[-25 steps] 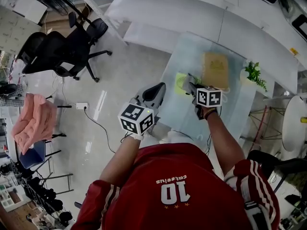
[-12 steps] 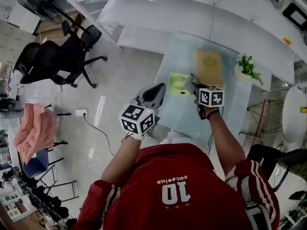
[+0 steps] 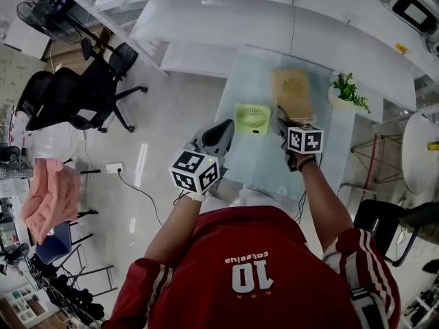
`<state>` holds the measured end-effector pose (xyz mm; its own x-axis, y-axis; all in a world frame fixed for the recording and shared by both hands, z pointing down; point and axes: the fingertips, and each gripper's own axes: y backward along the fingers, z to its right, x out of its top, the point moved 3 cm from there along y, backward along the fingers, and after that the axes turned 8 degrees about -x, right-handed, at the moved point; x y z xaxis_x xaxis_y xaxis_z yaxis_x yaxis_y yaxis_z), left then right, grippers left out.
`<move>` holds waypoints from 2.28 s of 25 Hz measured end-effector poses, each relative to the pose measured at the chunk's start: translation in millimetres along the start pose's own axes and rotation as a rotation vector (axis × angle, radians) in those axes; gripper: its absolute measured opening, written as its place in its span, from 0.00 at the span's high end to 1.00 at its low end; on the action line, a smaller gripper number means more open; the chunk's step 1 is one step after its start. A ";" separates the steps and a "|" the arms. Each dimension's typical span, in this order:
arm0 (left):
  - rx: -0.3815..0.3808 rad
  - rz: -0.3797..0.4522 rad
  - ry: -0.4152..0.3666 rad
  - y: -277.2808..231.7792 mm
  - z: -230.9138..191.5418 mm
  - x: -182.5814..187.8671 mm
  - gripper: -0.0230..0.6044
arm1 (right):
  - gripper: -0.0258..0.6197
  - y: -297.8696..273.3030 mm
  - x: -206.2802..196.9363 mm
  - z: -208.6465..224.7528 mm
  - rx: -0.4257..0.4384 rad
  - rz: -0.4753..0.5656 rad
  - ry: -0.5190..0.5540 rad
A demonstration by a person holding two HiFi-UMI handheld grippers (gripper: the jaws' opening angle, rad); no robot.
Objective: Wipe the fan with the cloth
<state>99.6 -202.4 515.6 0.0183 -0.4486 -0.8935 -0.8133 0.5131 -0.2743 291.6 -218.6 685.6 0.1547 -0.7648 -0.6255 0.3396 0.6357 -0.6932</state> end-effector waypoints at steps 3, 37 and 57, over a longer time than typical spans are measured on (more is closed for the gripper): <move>0.001 0.002 0.002 0.7 -0.4 0.1 0.96 | 0.93 3.4 -1.6 -1.2 -0.005 -0.001 -0.003; 0.142 0.019 0.050 60.9 -33.2 -11.3 0.96 | 0.93 -35.2 -17.1 -96.4 0.141 -0.075 0.138; 0.190 -0.029 0.071 80.7 -53.5 -26.1 0.96 | 0.93 -83.2 -28.6 -122.9 0.162 -0.108 0.176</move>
<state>2.4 -188.4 535.8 -0.0066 -0.5121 -0.8589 -0.6883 0.6254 -0.3676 144.8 -236.7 717.2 -0.0494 -0.7886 -0.6130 0.4914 0.5151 -0.7023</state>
